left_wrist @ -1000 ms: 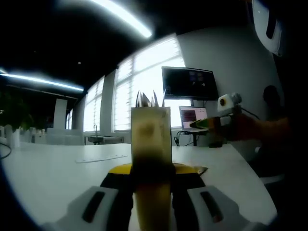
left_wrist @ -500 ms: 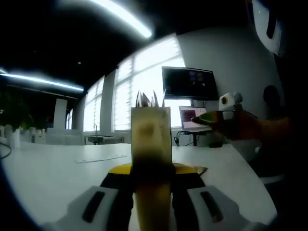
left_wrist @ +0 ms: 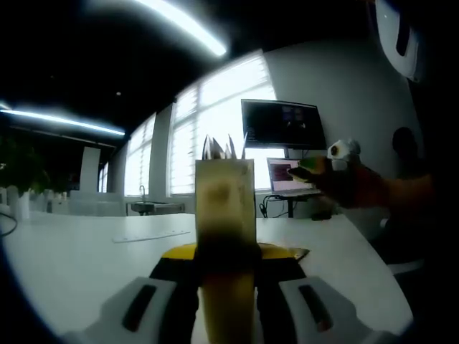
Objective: Extract single mask from mask box in order stack masks on table
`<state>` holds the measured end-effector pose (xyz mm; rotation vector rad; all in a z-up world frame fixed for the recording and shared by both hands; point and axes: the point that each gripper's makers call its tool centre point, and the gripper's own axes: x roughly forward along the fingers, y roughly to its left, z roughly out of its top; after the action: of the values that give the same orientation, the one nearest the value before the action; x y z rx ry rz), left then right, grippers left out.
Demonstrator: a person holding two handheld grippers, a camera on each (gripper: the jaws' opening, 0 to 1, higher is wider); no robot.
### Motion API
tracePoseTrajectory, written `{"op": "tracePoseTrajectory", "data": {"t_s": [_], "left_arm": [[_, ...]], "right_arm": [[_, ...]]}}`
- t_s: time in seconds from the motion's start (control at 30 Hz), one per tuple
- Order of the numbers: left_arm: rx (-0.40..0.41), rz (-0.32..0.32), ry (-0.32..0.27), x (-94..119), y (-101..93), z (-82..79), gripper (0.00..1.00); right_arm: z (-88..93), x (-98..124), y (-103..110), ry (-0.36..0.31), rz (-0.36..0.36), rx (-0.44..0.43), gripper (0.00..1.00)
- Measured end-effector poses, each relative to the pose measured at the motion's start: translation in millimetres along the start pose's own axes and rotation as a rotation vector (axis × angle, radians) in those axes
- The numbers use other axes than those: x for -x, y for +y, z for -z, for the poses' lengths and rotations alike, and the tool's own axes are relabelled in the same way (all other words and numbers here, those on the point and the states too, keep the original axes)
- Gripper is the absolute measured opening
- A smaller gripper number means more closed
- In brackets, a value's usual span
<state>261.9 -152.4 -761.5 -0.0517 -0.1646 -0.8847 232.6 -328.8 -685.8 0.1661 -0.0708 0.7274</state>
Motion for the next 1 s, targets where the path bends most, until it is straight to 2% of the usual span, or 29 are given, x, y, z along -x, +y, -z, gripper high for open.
{"op": "tracePoseTrajectory", "data": {"t_s": [0.23,0.7,1.0], "left_arm": [[0.001,0.001,0.000,-0.1,-0.2,0.1,0.32],[0.000,0.001,0.000,0.2,-0.2,0.1,0.32],[-0.001,0.000,0.001,0.4,-0.2,0.0,0.32]], "right_arm": [[3.6,3.8,-5.9,0.007,0.025,0.002,0.18],[10.7,-1.9,2.2,0.058,-0.003,0.068,0.18],[8.8,-1.3,-1.5,0.055,-0.003,0.084,0.18]]}}
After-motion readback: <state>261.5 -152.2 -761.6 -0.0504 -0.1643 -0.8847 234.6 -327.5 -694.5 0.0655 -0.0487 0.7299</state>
